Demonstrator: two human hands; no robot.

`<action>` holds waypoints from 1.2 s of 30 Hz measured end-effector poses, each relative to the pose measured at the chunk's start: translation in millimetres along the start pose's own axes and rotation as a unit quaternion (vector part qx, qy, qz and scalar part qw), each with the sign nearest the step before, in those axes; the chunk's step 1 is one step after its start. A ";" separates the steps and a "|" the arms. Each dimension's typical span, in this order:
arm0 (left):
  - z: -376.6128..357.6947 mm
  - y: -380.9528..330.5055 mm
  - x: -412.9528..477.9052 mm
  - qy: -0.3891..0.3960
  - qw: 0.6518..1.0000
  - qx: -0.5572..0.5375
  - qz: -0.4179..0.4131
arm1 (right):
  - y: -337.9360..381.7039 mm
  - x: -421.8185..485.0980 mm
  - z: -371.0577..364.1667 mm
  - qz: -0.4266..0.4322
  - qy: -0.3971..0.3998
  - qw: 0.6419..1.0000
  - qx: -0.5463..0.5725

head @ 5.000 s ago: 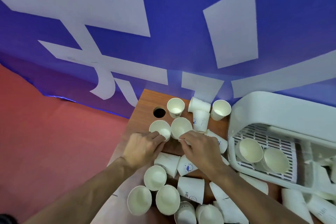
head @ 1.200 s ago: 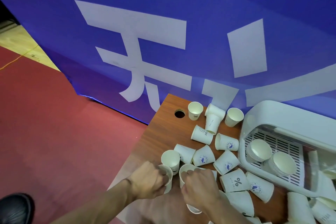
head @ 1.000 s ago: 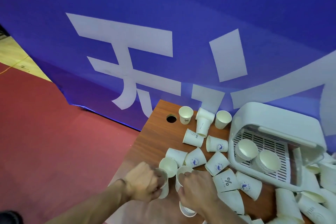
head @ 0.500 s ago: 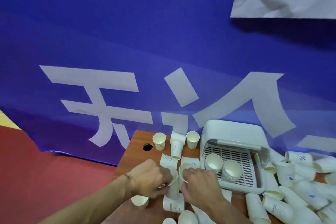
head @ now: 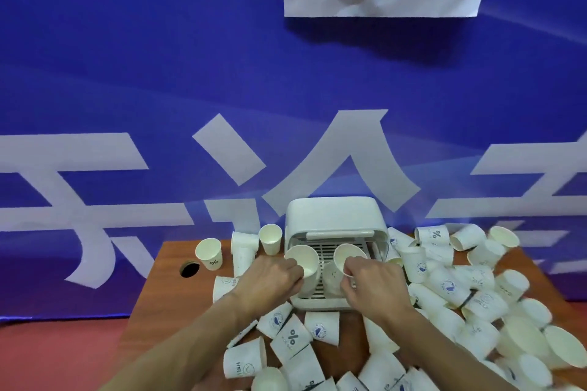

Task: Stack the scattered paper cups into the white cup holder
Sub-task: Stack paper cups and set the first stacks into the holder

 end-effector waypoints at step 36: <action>-108.1 6.9 25.0 0.090 0.994 -0.055 0.015 | -40.6 9.5 -115.3 0.069 0.119 0.990 0.028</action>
Point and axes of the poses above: each hand's wrist, its own x-axis towards the middle knuckle, its own z-axis out of the back of the hand, y = z × x, the point moved 2 cm from there along x, towards the middle knuckle, and after that the axes turned 6 degrees about x, right-handed, at the moved point
